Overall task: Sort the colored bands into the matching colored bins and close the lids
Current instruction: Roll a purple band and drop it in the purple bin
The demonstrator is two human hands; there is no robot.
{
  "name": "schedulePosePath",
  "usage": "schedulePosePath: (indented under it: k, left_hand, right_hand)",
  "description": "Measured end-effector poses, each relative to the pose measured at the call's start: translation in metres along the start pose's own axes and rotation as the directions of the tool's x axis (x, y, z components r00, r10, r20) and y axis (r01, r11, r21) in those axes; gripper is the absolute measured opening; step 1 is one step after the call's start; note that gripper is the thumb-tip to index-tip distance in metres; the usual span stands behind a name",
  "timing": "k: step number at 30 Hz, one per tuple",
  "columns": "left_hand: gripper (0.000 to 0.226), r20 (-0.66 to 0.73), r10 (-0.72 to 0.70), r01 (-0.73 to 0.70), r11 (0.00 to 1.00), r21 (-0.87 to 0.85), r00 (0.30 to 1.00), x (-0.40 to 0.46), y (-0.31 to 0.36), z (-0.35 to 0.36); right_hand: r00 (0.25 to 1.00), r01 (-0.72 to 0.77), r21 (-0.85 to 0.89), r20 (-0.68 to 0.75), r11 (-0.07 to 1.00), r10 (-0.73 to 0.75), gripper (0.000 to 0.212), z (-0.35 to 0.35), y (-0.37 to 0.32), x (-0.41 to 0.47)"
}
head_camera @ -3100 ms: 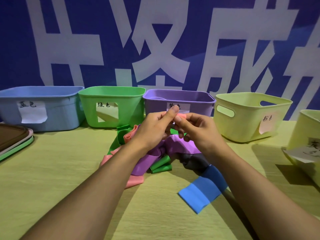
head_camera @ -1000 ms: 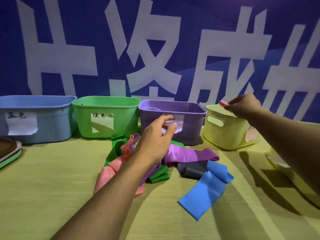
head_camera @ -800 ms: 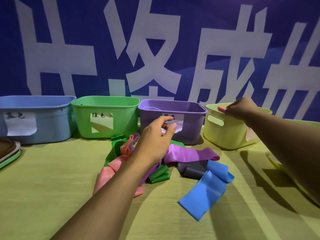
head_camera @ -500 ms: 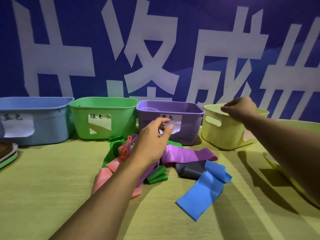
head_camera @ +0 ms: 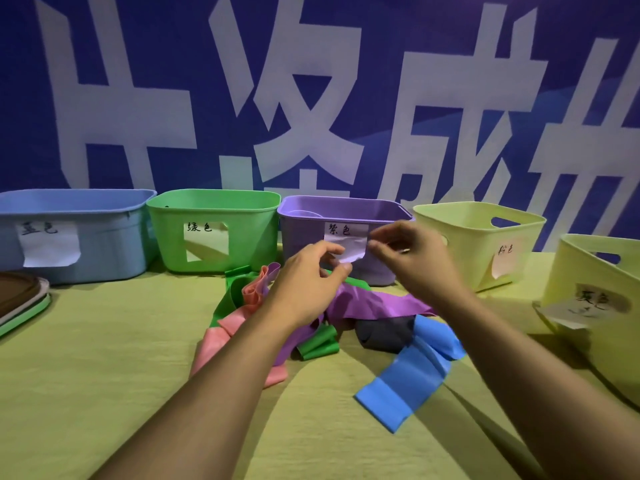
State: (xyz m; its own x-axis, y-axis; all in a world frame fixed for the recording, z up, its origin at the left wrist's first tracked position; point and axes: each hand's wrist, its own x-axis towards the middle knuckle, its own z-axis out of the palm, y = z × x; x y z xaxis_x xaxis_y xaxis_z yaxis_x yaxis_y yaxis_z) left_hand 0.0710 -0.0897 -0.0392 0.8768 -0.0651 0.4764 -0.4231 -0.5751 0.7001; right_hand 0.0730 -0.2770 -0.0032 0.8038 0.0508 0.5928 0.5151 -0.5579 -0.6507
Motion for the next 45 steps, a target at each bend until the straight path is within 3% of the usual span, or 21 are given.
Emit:
schedulePosePath:
  k: [3,7,12,14,20,25,28,30,33,37,40,42,45]
  left_hand:
    - [0.031,0.055,-0.010,0.007,0.998,0.056,0.998,0.001,-0.009,0.003]
    - [0.051,0.159,-0.083,0.073,0.995,0.068,0.984,0.000,-0.018,0.004]
    - [0.062,0.223,-0.075,0.049,0.992,0.119,0.972,-0.002,-0.019,0.004]
    - [0.058,0.227,-0.079,0.045,0.988,0.150,0.971,-0.003,-0.019,0.005]
    - [0.045,0.203,-0.099,0.058,0.979,0.197,0.974,-0.002,-0.019,0.005]
    - [0.030,0.146,-0.089,0.059,0.978,0.199,0.985,0.000,-0.020,0.004]
    - [0.030,0.142,-0.077,0.047,0.978,0.205,0.987,0.000,-0.021,0.004]
    - [0.031,0.139,-0.069,0.035,0.972,0.232,0.988,0.001,-0.021,0.004]
    - [0.035,0.116,-0.052,0.017,0.960,0.281,0.992,0.000,-0.020,0.005]
    - [0.042,0.086,0.071,-0.090,0.967,0.236,0.994,-0.004,-0.006,0.004]
    - [0.045,0.110,0.180,-0.186,0.981,0.052,0.978,-0.010,0.012,0.007]
    - [0.054,0.138,0.147,-0.142,0.989,-0.044,0.979,-0.015,0.019,0.010]
    - [0.054,0.105,0.103,-0.097,0.994,-0.058,0.989,-0.014,0.018,0.012]
  right_hand:
    - [0.985,-0.012,-0.066,0.169,0.998,0.023,0.014,0.020,0.012,-0.012]
    - [0.982,-0.073,-0.254,0.151,0.965,0.114,0.020,0.019,0.037,-0.019]
    - [0.910,-0.322,-0.651,-0.014,0.688,0.413,0.043,-0.008,0.061,-0.021]
    - [0.872,-0.361,-0.690,-0.011,0.627,0.490,0.043,-0.009,0.066,-0.022]
    - [0.821,-0.452,-0.622,-0.010,0.639,0.571,0.043,-0.014,0.067,-0.023]
    - [0.843,-0.468,-0.446,0.034,0.763,0.537,0.031,-0.020,0.048,-0.025]
    - [0.850,-0.516,-0.209,-0.010,0.831,0.526,0.027,-0.020,0.044,-0.023]
    - [0.839,-0.544,-0.030,-0.012,0.838,0.544,0.037,-0.022,0.040,-0.022]
    - [0.823,-0.549,0.305,0.038,0.778,0.567,0.043,-0.026,0.032,-0.022]
    - [0.822,-0.534,0.618,0.221,0.577,0.524,0.035,-0.020,0.025,-0.021]
    - [0.847,-0.503,0.714,0.296,0.488,0.441,0.022,-0.012,0.017,-0.022]
    - [0.873,-0.477,0.735,0.331,0.482,0.359,0.024,-0.008,0.012,-0.024]
    - [0.881,-0.470,0.727,0.354,0.500,0.314,0.033,-0.004,0.009,-0.026]
